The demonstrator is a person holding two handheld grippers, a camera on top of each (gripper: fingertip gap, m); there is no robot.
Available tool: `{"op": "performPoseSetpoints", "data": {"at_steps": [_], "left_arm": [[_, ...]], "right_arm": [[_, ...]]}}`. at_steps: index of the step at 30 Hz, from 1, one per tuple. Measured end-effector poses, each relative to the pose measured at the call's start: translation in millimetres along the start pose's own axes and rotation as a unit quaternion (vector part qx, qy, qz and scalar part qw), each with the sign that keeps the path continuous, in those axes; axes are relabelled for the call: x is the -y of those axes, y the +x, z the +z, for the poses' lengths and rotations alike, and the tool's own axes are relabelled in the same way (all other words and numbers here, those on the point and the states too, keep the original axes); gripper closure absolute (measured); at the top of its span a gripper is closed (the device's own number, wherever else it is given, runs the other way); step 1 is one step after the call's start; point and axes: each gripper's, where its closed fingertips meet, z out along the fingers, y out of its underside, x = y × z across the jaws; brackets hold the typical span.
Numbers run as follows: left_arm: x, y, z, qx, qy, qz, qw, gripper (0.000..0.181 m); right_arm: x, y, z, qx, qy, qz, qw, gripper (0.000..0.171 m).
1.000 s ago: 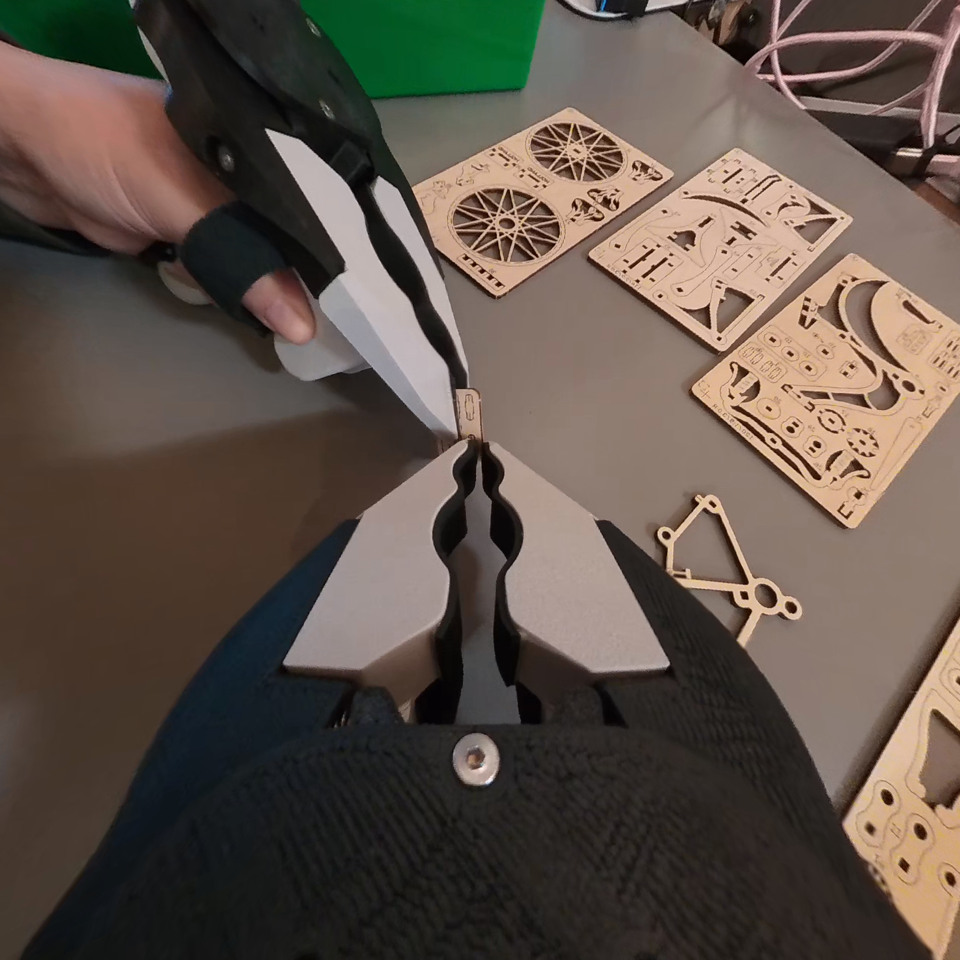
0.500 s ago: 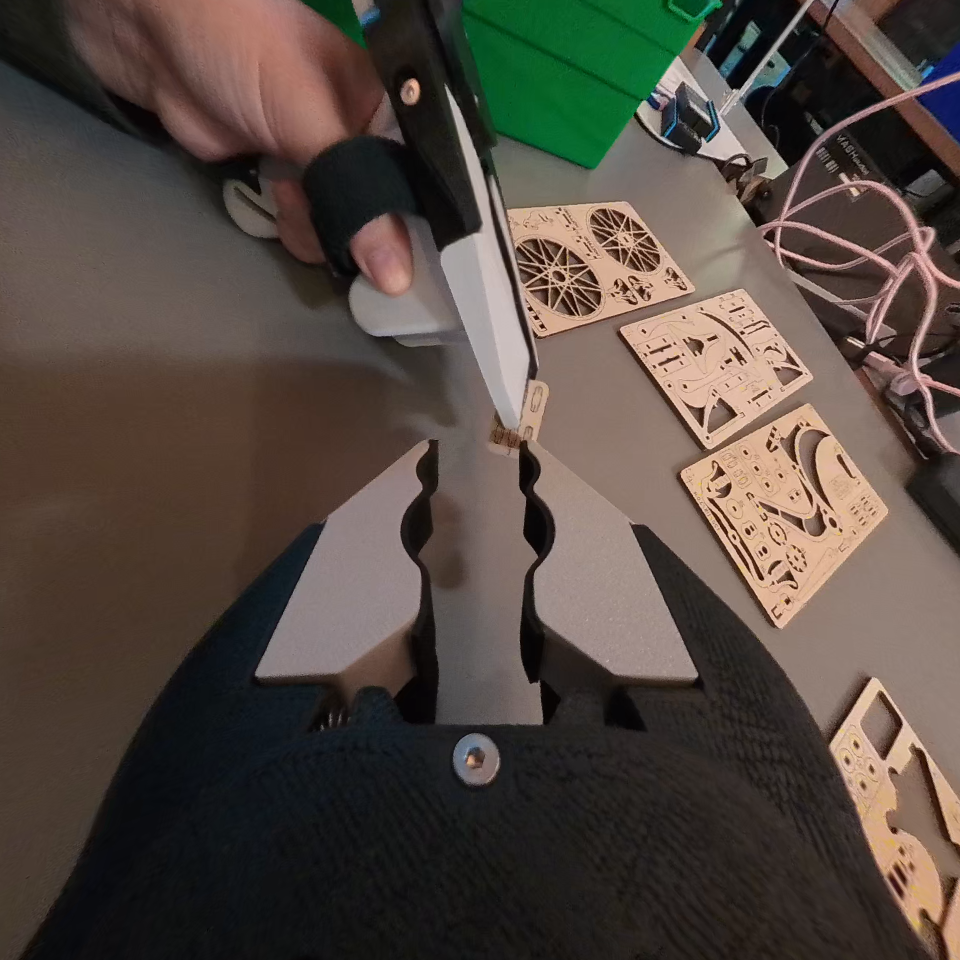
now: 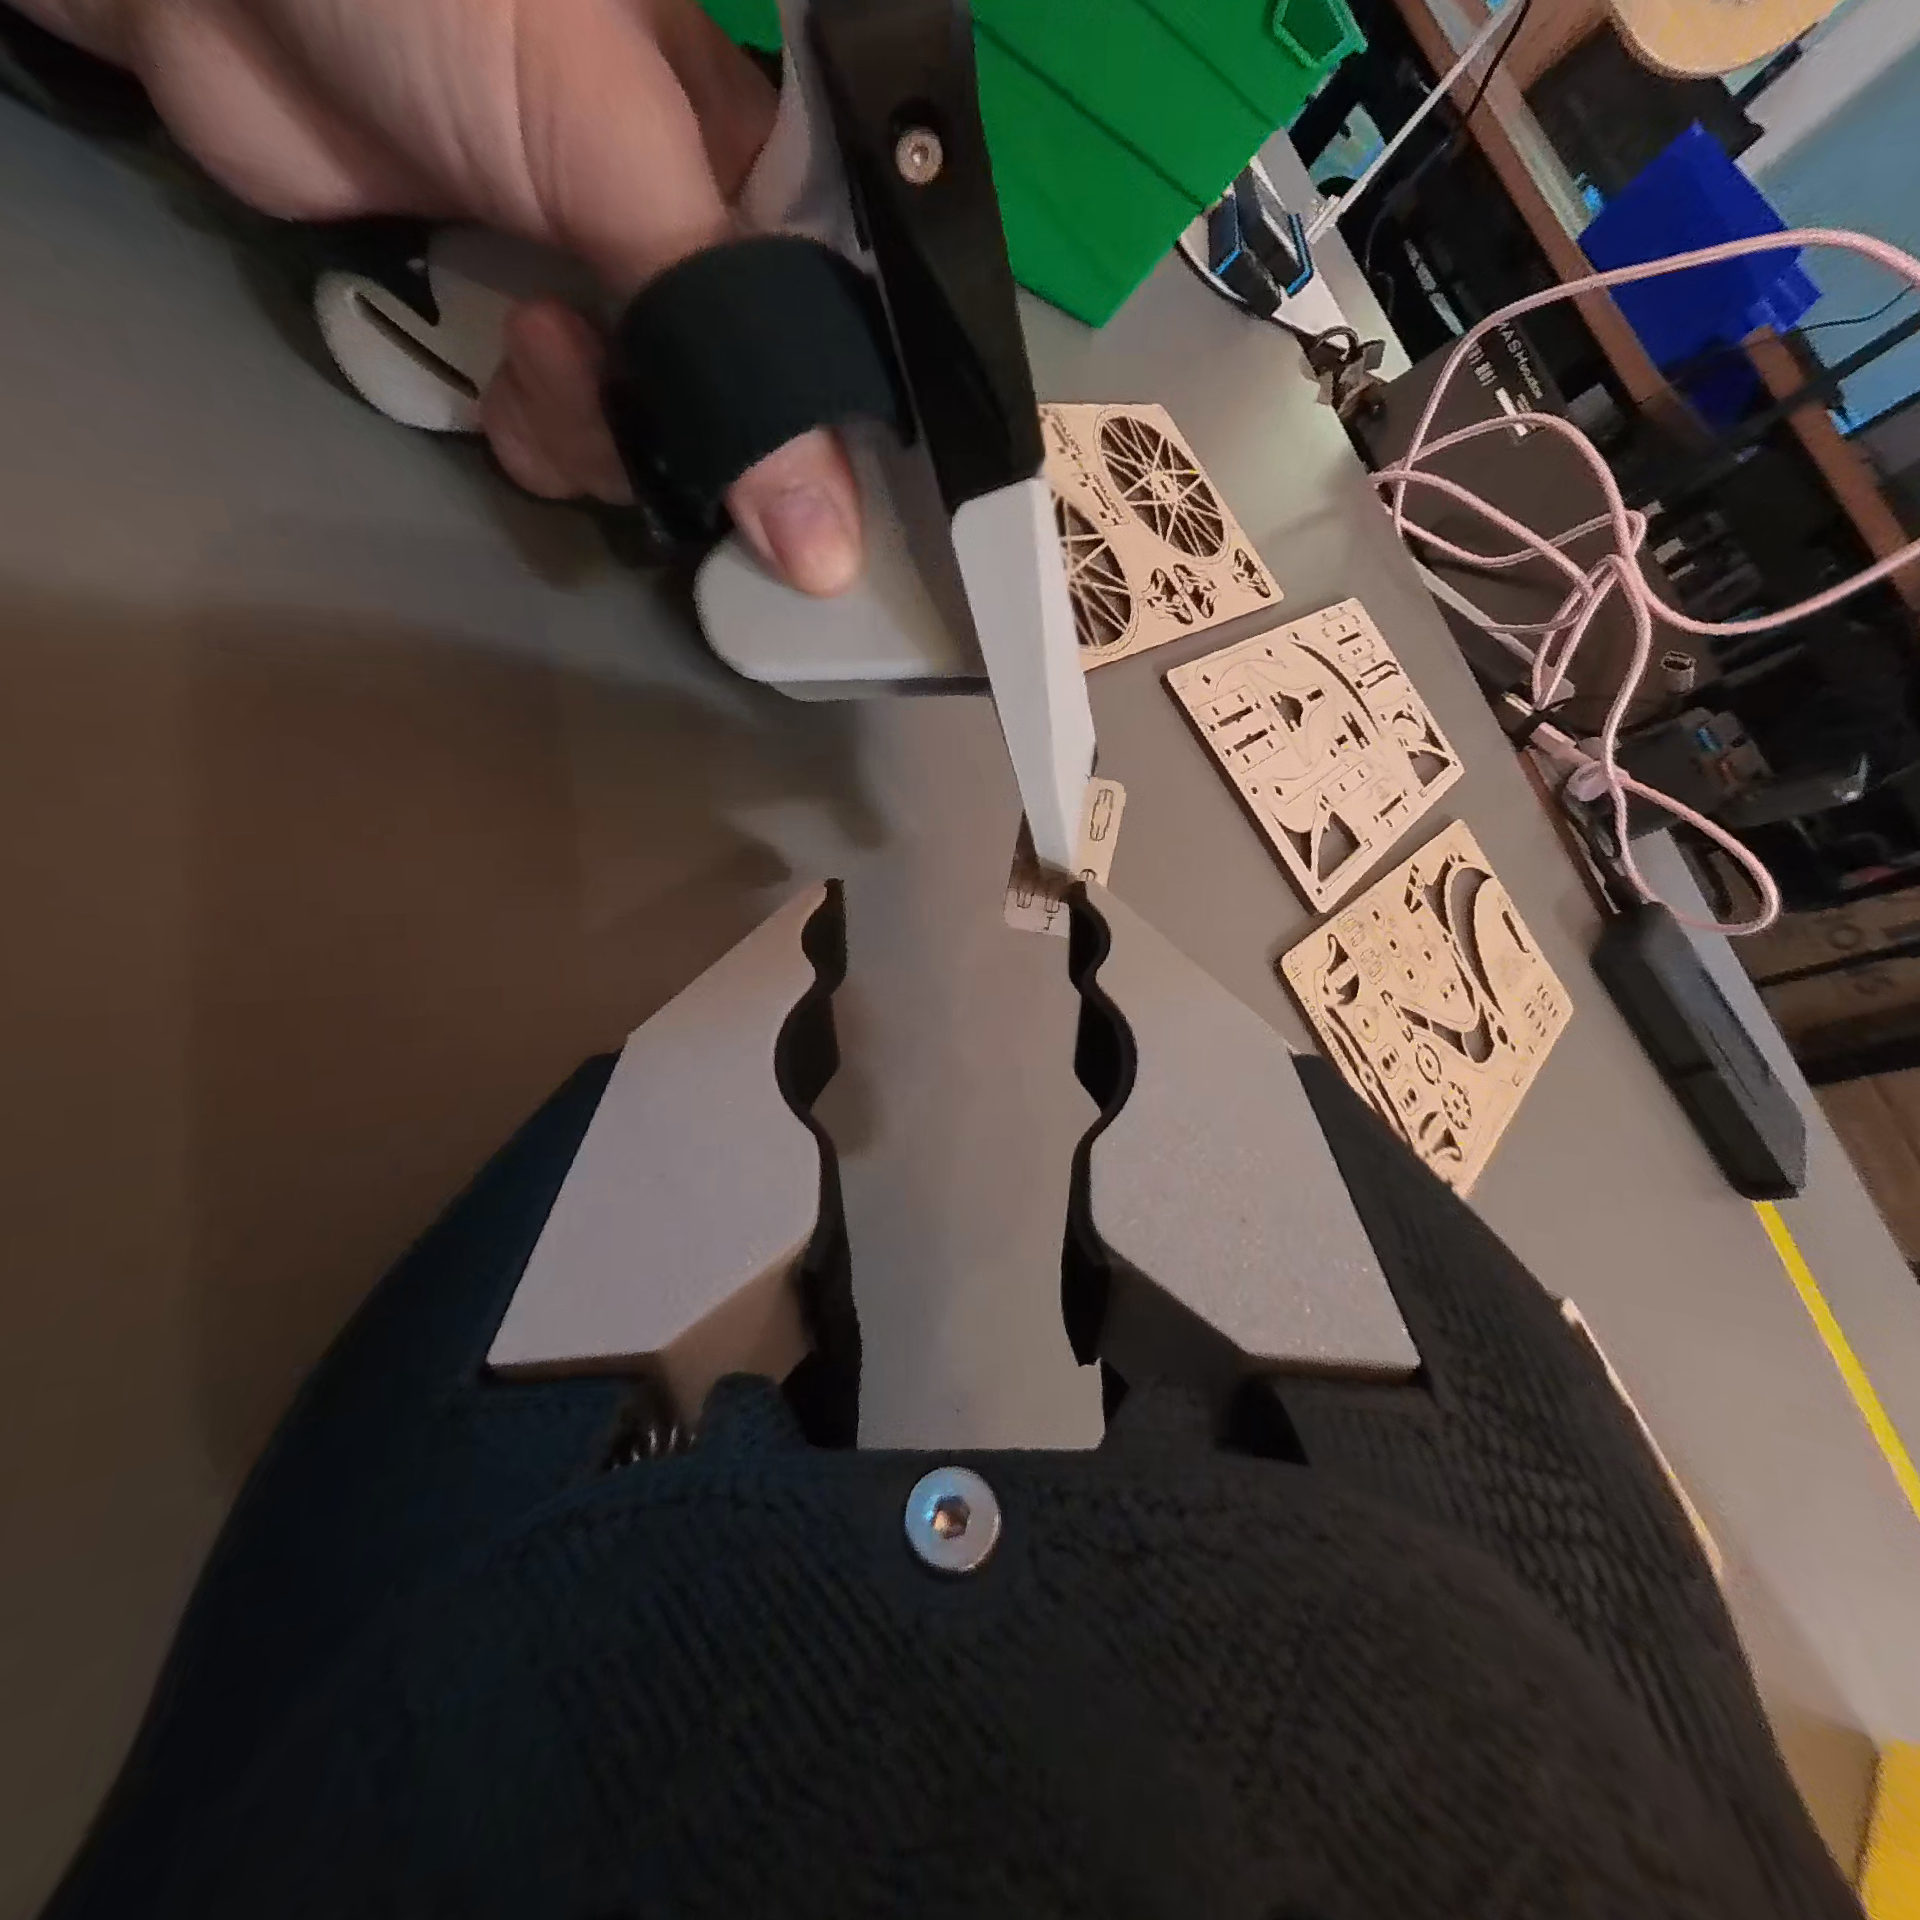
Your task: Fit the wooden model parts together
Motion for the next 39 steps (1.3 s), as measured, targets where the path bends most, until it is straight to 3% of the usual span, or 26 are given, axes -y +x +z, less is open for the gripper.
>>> {"op": "performPoseSetpoints", "data": {"at_steps": [5, 39], "left_arm": [[1.9, -1.1, -0.9, 0.009, 0.009, 0.007, 1.0, 0.18], [4.6, 6.0, -1.8, -0.015, 0.025, -0.012, 1.0, 0.179]], "right_arm": [[-1.2, 4.5, -0.2, -0.009, -0.003, 0.01, 1.0, 0.12], [3.8, 2.4, 0.0, -0.057, -0.014, -0.041, 0.997, 0.121]]}}
